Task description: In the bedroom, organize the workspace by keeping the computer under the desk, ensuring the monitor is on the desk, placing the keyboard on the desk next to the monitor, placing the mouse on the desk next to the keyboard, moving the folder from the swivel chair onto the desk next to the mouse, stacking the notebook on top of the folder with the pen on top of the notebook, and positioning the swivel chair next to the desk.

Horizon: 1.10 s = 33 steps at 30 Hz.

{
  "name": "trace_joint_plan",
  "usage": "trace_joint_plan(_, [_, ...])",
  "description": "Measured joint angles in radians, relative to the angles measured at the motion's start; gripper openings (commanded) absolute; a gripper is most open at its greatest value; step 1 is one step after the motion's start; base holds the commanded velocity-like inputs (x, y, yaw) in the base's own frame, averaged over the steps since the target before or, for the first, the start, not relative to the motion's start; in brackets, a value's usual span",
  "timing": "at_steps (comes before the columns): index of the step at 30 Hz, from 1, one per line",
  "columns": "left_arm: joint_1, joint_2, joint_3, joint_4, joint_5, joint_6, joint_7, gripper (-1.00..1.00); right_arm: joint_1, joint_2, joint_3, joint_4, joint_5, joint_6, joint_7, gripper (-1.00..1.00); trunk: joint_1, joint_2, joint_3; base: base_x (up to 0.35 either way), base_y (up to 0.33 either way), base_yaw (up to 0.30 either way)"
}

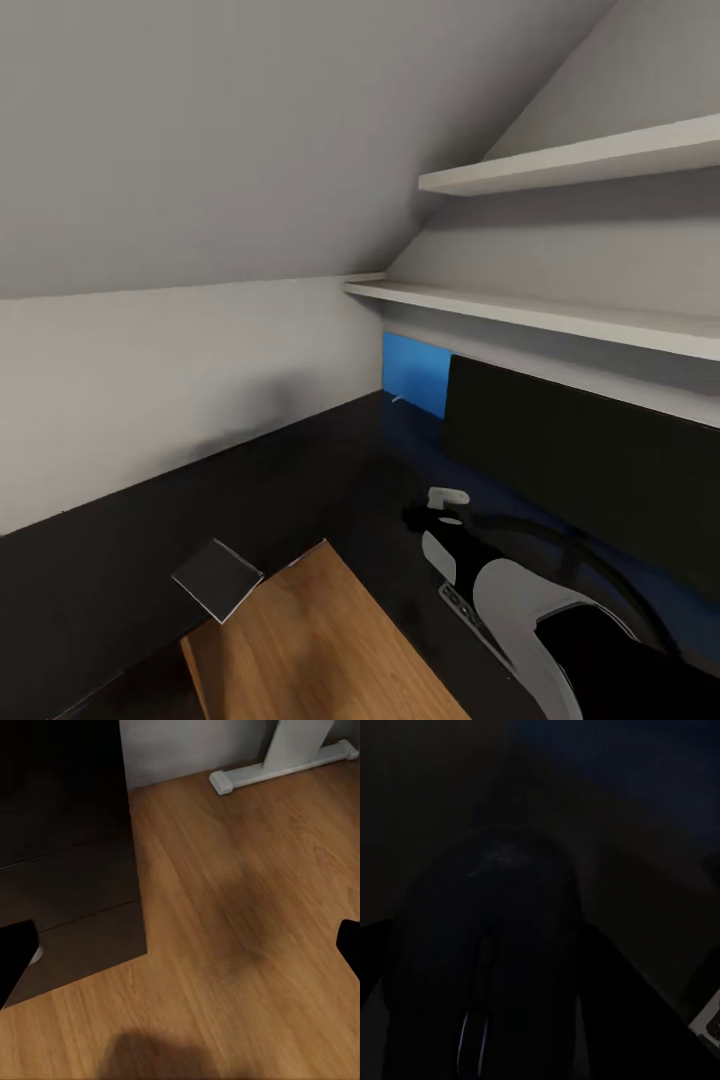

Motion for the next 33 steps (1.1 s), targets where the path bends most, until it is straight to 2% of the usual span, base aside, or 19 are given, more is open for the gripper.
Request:
trace_joint_plan(3, [0.000, -0.001, -0.001, 0.000, -0.001, 0.000, -0.001, 1.00, 0.000, -0.001, 0.000, 0.001, -0.002, 0.012, -0.004, -1.00, 0.000, 0.000, 0.000, 0.089, 0.000, 0.000])
trace_joint_plan(7, [0.000, -0.001, -0.002, -0.004, -0.001, 0.000, -0.001, 1.00, 0.000, -0.005, -0.001, 0.001, -0.004, 0.077, -0.006, -1.00, 0.000, 0.000, 0.000, 0.023, 0.000, 0.000])
trace_joint_plan(12, [0.000, -0.001, 0.000, -0.029, 0.003, 0.001, -0.003, 1.00, 0.000, -0.008, -0.001, 0.001, -0.002, 0.104, -0.007, -1.00, 0.000, 0.000, 0.000, 0.005, 0.000, 0.000])
trace_joint_plan(17, [0.005, -0.002, 0.001, -0.040, 0.005, -0.009, -0.003, 1.00, 0.000, -0.010, -0.001, 0.001, 0.000, 0.121, -0.007, -1.00, 0.019, -0.035, -0.016, 0.000, 0.000, 0.000])
trace_joint_plan(19, [0.022, -0.003, 0.001, -0.052, 0.005, -0.038, -0.003, 1.00, 0.000, -0.012, -0.001, 0.001, 0.000, 0.122, -0.007, -1.00, 0.027, -0.049, -0.022, 0.000, 0.000, 0.000])
trace_joint_plan(20, [0.089, -0.004, 0.002, -0.136, 0.005, -0.086, -0.003, 1.00, 0.000, -0.015, -0.001, 0.001, 0.000, 0.122, -0.008, -1.00, 0.031, -0.056, -0.025, 0.000, 0.000, 0.000])
trace_joint_plan(22, [0.115, -0.004, 0.001, -0.169, 0.004, -0.092, -0.004, 1.00, 0.000, -0.014, -0.001, 0.001, 0.001, 0.121, -0.008, -1.00, 0.039, -0.070, -0.031, 0.000, 0.000, 0.000])
trace_joint_plan(33, [0.135, -0.004, 0.001, -0.195, 0.005, -0.094, -0.006, 1.00, 0.000, -0.015, -0.001, 0.001, 0.000, 0.120, -0.008, -1.00, 0.081, -0.147, -0.066, 0.000, 0.000, 0.000])
